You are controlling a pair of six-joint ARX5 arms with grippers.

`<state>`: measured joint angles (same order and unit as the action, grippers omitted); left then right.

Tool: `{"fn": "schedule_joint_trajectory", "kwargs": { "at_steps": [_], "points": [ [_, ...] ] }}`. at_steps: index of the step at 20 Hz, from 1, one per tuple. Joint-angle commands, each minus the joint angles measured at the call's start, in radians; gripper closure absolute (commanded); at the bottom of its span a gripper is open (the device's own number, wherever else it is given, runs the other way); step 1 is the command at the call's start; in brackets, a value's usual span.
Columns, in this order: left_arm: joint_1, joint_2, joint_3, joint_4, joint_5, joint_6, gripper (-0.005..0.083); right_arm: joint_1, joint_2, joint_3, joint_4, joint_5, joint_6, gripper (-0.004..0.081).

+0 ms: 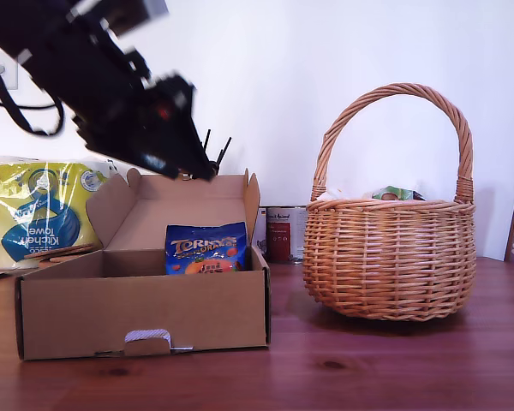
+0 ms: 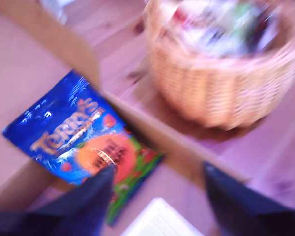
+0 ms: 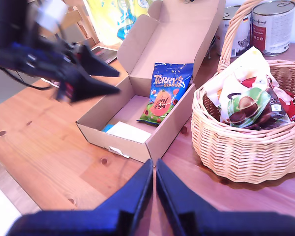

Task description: Move the bags of Easter eggs from the cardboard box on the left into the woven basket on the right side.

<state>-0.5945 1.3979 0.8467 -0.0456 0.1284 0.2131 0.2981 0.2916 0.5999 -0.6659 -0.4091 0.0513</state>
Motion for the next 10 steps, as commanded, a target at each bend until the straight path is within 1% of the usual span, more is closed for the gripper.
{"fn": "schedule_joint_trajectory", "kwargs": {
  "at_steps": [1, 5, 7, 10],
  "points": [
    [-0.002, 0.048, -0.009, 0.079, -0.014, 0.051, 0.0009, 0.003, -0.002, -0.001, 0.003, 0.0, 0.001, 0.0782],
    [0.026, 0.185, -0.004, 0.244, -0.064, 0.044, 0.0008, 0.003, -0.002, -0.001, 0.002, -0.001, 0.001, 0.0782],
    [0.042, 0.25, 0.002, 0.304, -0.072, 0.093, 0.0008, 0.003, -0.002, -0.001, 0.002, 0.0, 0.001, 0.0782],
    [0.058, 0.342, 0.031, 0.317, -0.07, 0.163, 0.0008, 0.003, -0.002, -0.001, 0.002, 0.0, 0.001, 0.0782]
  ]
}}
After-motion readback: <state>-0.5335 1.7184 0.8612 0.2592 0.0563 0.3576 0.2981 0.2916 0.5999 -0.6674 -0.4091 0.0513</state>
